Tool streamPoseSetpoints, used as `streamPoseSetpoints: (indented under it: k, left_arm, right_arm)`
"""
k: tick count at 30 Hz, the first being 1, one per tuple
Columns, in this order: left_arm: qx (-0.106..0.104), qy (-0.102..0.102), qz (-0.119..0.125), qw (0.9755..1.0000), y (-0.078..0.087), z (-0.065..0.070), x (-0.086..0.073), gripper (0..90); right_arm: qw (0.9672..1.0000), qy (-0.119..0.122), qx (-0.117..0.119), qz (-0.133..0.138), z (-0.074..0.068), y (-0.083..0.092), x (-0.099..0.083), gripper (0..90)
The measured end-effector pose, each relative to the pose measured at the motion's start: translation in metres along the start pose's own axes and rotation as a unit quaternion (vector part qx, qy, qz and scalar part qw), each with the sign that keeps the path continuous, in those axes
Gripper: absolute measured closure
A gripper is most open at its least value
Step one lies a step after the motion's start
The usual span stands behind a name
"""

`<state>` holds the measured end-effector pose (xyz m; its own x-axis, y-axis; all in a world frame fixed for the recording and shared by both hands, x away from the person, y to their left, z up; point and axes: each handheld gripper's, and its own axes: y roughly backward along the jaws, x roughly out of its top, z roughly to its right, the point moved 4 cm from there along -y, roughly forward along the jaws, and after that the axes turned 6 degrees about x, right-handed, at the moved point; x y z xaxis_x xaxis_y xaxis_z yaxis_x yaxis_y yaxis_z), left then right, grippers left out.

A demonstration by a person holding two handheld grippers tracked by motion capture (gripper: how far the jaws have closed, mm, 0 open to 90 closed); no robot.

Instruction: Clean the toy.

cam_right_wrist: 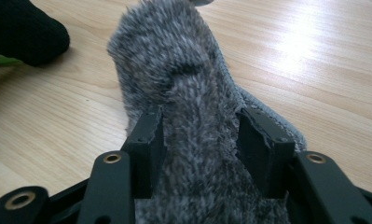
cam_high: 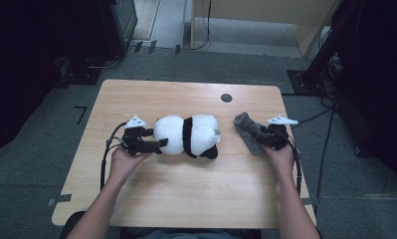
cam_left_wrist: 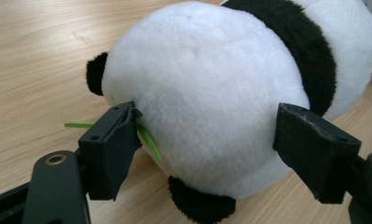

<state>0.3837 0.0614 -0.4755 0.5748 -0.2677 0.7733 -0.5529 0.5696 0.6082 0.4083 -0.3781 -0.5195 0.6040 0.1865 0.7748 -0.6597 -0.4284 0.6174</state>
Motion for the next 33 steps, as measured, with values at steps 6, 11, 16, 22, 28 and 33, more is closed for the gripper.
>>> streamPoseSetpoints:
  k: [6, 11, 16, 22, 28, 33]
  left_arm:
    - [0.0, 0.0, -0.001, 1.0, 0.0, -0.001, 0.0, 22.2]
    - [0.001, -0.001, -0.003, 1.0, 0.0, 0.0, -0.001, 22.2]
    - [-0.002, 0.003, 0.002, 1.0, 0.0, -0.001, -0.001, 22.3]
    - [-0.001, 0.001, 0.004, 1.0, -0.001, -0.001, -0.002, 22.2]
    - [-0.001, 0.004, 0.01, 0.9999, -0.002, -0.001, -0.001, 22.1]
    - [-0.009, 0.008, 0.015, 0.9998, -0.006, -0.004, -0.005, 19.1]
  right_arm:
    - [0.9999, 0.0, 0.004, -0.012, 0.002, -0.01, 0.0, 52.1]
    - [0.9994, 0.0, 0.012, -0.033, 0.002, -0.016, -0.002, 54.9]
    - [0.9991, 0.006, 0.008, -0.043, 0.001, -0.02, -0.004, 65.1]
    - [0.9992, -0.01, 0.003, -0.038, -0.003, -0.011, 0.004, 76.1]
    - [0.9995, -0.021, 0.018, -0.012, -0.016, 0.008, 0.024, 76.0]
    - [0.9993, 0.005, 0.033, -0.016, -0.039, 0.018, 0.038, 75.9]
